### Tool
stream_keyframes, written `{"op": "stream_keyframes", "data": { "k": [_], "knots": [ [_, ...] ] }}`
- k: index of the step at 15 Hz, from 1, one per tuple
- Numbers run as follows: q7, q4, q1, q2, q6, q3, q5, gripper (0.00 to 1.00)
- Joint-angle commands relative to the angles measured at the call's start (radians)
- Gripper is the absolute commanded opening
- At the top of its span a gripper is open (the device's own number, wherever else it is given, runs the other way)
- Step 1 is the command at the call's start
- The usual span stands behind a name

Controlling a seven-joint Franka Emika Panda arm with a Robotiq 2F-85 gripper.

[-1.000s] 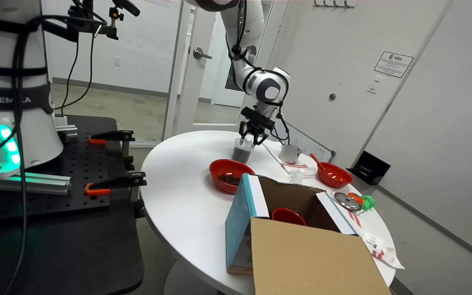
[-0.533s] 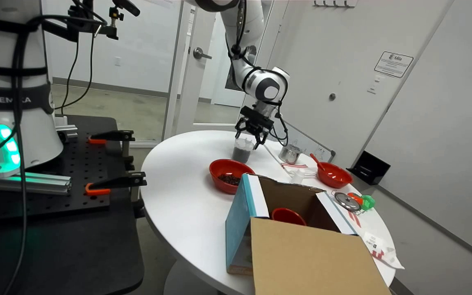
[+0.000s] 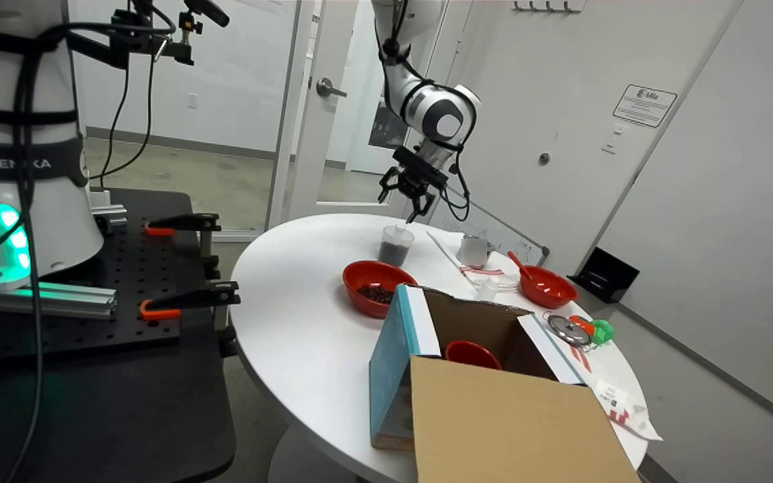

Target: Pour some contents from the jug into the red bowl

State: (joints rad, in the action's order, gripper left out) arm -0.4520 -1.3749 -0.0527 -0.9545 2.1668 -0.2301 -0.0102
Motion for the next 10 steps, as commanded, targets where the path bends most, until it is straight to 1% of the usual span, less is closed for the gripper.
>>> {"op": "stream_keyframes", "data": {
  "k": [1,5,7,8,10],
  "knots": [
    [-0.069,-0.171,0.068,0.145,-0.003,-0.047,0.058,1.0],
    [-0.138,-0.293,0.119,0.242,0.015,-0.077,0.122,1.0],
    [-0.201,-0.355,0.152,0.284,0.005,-0.094,0.168,1.0],
    [-0.148,-0.245,0.099,0.21,-0.009,-0.054,0.138,1.0],
    [-0.155,-0.26,0.102,0.223,-0.009,-0.049,0.143,1.0]
  ]
}}
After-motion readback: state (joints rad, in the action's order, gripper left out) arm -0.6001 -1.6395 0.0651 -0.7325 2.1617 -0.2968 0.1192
